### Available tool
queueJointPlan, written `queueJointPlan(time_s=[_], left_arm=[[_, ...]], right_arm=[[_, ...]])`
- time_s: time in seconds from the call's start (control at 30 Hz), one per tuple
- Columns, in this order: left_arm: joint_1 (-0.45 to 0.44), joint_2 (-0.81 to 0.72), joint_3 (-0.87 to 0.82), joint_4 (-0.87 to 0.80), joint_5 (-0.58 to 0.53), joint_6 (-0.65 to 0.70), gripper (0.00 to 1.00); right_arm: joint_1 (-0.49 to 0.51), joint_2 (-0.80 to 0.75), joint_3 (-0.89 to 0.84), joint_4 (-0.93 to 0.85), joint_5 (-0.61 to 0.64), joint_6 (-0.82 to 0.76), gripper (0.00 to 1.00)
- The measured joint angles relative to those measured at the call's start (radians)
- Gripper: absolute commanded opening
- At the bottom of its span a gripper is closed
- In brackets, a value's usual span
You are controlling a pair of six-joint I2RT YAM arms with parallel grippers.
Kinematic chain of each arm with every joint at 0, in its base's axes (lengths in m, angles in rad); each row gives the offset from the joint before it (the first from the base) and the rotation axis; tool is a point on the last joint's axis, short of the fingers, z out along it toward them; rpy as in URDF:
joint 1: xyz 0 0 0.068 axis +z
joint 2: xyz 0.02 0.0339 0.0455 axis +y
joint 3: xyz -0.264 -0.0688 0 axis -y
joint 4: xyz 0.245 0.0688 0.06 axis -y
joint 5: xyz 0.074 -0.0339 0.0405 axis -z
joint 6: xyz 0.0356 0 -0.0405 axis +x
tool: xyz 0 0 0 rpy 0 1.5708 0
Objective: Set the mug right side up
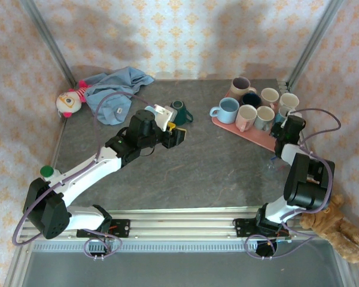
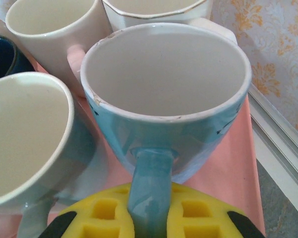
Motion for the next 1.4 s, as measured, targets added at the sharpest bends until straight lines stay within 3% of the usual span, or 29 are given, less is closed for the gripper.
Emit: queueJointPlan(time_s=[1.07,1.4], left_arm=[[-0.002,-0.064,-0.038,0.022,-0.049,0.082,0.58],[-0.002,-0.07,-0.04,0.022,-0.049,0.102,0.58]], right_arm=[[-0.001,0.12,0.277,-0.342,-0.001,-0.011,0.0],[-0.001,0.117,0.273,-0.354,-0.013,-0.01,0.22]])
